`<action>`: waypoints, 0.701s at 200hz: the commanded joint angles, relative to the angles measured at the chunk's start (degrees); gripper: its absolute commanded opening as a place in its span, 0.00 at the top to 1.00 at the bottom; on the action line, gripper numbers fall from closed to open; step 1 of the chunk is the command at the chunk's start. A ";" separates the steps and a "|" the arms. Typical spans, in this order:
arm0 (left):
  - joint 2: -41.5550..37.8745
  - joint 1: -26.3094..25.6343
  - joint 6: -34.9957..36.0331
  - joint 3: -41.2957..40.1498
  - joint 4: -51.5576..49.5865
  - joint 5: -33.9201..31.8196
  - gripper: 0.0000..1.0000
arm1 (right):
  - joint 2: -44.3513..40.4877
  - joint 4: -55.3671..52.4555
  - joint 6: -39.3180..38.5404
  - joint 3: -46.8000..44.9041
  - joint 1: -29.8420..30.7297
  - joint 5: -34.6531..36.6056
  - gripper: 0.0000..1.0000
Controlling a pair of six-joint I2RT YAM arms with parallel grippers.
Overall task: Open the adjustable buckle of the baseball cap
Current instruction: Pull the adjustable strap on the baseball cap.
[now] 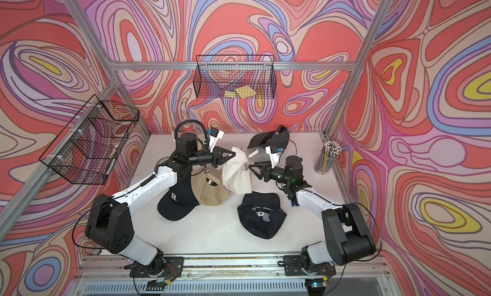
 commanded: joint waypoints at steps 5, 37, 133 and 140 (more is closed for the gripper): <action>-0.03 0.25 -1.67 1.78 3.12 4.32 1.00 | 2.16 11.73 5.70 -2.13 -1.99 -4.07 0.47; 0.40 0.25 -2.60 2.22 3.54 6.38 1.00 | 5.01 20.35 7.10 -3.16 -2.70 -8.73 0.44; 2.35 0.24 -4.37 2.96 6.09 12.06 1.00 | 15.21 47.46 19.93 -3.66 -3.59 -16.07 0.50; 2.55 0.25 -4.28 3.09 6.00 12.14 1.00 | 15.78 49.32 21.09 -3.78 -3.57 -16.17 0.50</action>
